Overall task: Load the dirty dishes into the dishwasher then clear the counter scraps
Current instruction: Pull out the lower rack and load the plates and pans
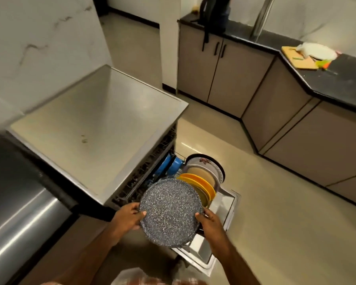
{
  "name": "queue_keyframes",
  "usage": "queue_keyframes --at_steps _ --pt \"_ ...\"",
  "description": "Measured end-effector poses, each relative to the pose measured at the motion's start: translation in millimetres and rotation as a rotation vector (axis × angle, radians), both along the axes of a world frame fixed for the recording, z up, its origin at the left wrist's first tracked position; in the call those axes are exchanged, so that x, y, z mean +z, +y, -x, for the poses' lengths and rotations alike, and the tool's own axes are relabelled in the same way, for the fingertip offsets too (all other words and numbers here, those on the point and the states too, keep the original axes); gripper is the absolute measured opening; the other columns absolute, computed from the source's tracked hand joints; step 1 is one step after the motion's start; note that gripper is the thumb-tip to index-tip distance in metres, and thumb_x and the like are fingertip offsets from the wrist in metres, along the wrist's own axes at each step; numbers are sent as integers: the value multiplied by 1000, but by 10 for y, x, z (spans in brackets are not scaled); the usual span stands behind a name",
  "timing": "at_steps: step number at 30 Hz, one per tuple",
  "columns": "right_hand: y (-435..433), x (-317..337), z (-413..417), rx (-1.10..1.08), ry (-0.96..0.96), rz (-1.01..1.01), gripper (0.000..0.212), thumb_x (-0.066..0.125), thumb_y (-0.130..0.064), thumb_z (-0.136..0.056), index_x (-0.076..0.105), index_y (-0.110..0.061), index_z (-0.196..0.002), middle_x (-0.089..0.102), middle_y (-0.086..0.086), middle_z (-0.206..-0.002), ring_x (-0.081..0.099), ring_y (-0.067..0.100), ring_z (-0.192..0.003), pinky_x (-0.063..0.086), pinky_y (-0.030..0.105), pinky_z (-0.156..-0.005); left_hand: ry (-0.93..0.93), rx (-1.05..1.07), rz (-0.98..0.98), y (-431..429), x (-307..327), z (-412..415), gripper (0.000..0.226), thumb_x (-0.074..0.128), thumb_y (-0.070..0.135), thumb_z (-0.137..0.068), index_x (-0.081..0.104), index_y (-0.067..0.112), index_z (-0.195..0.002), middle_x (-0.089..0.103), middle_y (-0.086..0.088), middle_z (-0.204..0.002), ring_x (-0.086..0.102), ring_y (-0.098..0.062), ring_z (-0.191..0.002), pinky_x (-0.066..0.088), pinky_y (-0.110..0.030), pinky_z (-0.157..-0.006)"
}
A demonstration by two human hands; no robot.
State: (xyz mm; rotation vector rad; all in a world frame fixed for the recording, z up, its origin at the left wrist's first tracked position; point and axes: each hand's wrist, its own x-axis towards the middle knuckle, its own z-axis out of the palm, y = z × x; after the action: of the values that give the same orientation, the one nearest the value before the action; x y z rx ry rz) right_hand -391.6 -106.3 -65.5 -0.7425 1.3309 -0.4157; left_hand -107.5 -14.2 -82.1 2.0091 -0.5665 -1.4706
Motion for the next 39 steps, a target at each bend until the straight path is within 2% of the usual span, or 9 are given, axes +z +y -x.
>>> queue_keyframes --at_steps 7,10,13,17,20,23,28,34,39 --pt "-394 -555 176 34 97 -93 24 53 0 -104 69 -18 -110 74 4 -100 69 21 -87 58 27 -62 -12 -60 -190 -515 -425 191 22 71 22 -94 61 14 -111 69 -8 -118 69 -19 -102 61 -33 -77" --pt "-577 -915 133 11 122 -110 27 54 -1 -103 71 -21 -108 76 1 -97 70 19 -86 63 36 -72 -113 -110 -210 -685 -735 263 32 73 24 -92 62 19 -121 72 -4 -114 69 -18 -101 58 -39 -90" --pt "-740 -1289 14 5 121 -142 25 56 -3 -103 71 -20 -111 76 3 -99 69 21 -91 60 48 -88 -234 -178 -267 -838 -1064 337 53 72 24 -91 53 20 -141 67 -5 -127 63 -24 -116 48 -35 -102" --pt "-894 -1836 -227 -11 174 -147 20 59 -6 -102 71 -16 -114 78 4 -94 71 21 -86 63 51 -84 -305 -382 -284 -1028 -1567 439 62 66 21 -93 44 24 -150 50 0 -145 52 -24 -131 41 -28 -107" --pt "-953 -2239 -458 13 207 -138 22 61 -7 -101 70 -15 -119 79 6 -105 75 26 -98 60 54 -91 -271 -510 -223 -1129 -1948 514 57 72 16 -88 55 24 -141 50 8 -131 55 -17 -125 38 -14 -97" --pt "-999 -2594 -713 72 243 -91 19 64 -10 -100 70 -25 -109 78 3 -107 75 24 -99 59 53 -94 -295 -565 -177 -1218 -2270 565 39 70 12 -84 64 25 -120 60 8 -119 59 -8 -104 49 -21 -91" --pt "-1126 -2950 -1091 192 330 20 17 62 -17 -102 62 -31 -110 72 -5 -98 73 15 -87 62 42 -84 -386 -667 -149 -1358 -2648 464 17 59 20 -87 52 33 -95 53 14 -102 56 -9 -90 54 -32 -77" --pt "-1238 -3379 -1345 260 422 20 14 60 -19 -103 65 -18 -116 75 5 -107 73 25 -92 62 50 -85 -377 -732 -119 -1522 -2991 293 15 65 22 -91 53 29 -97 53 12 -100 58 -11 -90 54 -30 -79" --pt "-1260 -3730 -1535 258 468 51 25 61 -28 -97 67 -13 -115 75 10 -104 72 32 -91 61 56 -82 -403 -707 -124 -1600 -3181 190 11 61 17 -95 53 22 -101 55 8 -102 54 -9 -89 42 -21 -73"
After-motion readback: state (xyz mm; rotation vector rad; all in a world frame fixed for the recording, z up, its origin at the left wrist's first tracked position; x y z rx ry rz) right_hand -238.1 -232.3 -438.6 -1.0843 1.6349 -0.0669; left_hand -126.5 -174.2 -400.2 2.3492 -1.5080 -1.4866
